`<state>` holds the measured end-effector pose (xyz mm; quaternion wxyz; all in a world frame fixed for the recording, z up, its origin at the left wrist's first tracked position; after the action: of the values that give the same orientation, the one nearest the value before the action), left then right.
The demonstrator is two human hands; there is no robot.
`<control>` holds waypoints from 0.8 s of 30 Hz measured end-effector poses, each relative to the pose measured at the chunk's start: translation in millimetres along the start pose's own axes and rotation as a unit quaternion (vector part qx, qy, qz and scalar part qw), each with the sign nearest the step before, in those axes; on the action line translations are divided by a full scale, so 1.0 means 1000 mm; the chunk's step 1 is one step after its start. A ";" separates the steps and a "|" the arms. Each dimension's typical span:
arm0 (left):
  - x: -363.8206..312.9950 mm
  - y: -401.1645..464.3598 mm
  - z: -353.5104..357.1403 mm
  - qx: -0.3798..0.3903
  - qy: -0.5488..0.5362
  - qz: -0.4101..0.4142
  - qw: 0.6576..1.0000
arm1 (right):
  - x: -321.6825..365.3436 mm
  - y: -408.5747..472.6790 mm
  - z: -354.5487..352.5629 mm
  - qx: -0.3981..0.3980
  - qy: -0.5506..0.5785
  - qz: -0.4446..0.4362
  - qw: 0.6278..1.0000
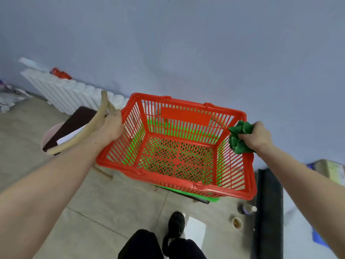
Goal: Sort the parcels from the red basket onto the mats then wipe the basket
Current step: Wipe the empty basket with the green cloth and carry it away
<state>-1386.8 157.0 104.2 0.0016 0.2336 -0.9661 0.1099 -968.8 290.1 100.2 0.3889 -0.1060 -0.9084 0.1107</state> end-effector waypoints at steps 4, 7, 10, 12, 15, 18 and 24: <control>0.005 0.028 0.005 0.042 0.013 -0.007 0.999 | 0.006 0.016 0.012 0.012 -0.015 0.035 0.999; 0.007 0.052 0.008 0.052 0.026 0.002 0.998 | 0.014 0.027 0.019 0.007 -0.024 0.059 0.998; 0.009 0.071 0.008 0.043 0.042 0.026 0.998 | 0.017 0.033 0.028 -0.007 -0.028 0.074 0.997; 0.009 0.081 0.009 0.029 0.106 0.047 0.993 | 0.015 0.035 0.037 -0.024 -0.025 0.080 0.996; 0.010 0.095 0.026 0.059 0.082 0.052 0.994 | 0.006 0.035 0.053 -0.040 -0.016 0.096 0.995; 0.015 0.109 0.050 0.079 0.031 0.063 0.994 | -0.006 0.034 0.070 -0.048 -0.020 0.107 0.993; 0.017 0.110 0.100 0.099 0.006 0.067 0.993 | -0.038 0.043 0.099 -0.050 -0.013 0.129 0.990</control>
<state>-1446.9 223.7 -15.7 -0.0235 0.1664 -0.9639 0.2066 -1011.3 308.8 -4.8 0.3537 -0.2403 -0.8965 0.1162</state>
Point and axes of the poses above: each hand's wrist, its own y-axis towards the middle knuckle, its own z-axis out of the palm, x = y × z, the point moved 2 cm from there along y, towards the middle knuckle, and after that the axes turned 14 degrees about y, right-handed, at the moved point
